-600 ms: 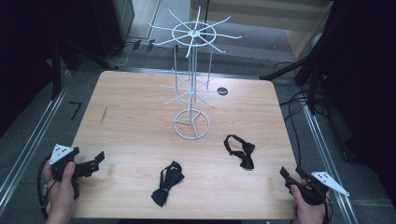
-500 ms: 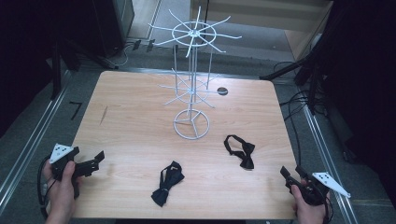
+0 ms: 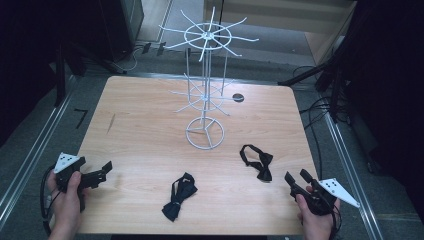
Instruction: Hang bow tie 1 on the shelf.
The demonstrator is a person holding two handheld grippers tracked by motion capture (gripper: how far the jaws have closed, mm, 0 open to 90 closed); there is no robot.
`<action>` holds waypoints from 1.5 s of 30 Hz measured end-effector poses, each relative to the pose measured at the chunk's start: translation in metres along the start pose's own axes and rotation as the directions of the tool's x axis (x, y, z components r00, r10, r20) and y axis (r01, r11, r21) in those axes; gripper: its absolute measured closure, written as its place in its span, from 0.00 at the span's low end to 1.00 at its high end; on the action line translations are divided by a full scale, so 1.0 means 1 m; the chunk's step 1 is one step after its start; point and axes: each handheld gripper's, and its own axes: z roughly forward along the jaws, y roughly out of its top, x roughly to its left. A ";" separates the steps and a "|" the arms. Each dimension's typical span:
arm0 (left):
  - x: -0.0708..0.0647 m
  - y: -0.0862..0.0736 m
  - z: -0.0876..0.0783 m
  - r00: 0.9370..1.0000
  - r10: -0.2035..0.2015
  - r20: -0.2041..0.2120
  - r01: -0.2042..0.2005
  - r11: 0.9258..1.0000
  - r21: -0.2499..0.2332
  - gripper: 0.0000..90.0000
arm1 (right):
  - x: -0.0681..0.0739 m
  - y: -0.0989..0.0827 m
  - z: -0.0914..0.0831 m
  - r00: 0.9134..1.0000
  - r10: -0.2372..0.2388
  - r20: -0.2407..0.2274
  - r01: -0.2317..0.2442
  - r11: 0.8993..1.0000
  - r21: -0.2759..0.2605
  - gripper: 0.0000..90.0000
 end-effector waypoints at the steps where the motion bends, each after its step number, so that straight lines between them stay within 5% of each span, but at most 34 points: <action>1: 0.000 0.000 0.001 1.000 0.002 0.000 -0.002 1.000 0.004 0.00 | 0.008 0.002 0.002 1.000 -0.007 -0.011 0.007 1.000 0.003 0.41; 16: 0.000 0.000 0.001 1.000 0.006 0.005 -0.006 1.000 0.010 0.00 | 0.054 0.008 0.029 0.993 -0.060 -0.103 0.062 0.998 0.013 0.42; 29: 0.000 0.001 0.002 1.000 0.004 0.008 -0.004 1.000 0.008 0.00 | 0.103 0.009 0.055 0.974 -0.100 -0.205 0.109 0.993 0.037 0.43; 45: 0.000 0.001 0.002 1.000 0.001 0.014 -0.001 1.000 0.006 0.00 | 0.129 0.008 0.072 0.964 -0.079 -0.254 0.102 0.992 0.078 0.48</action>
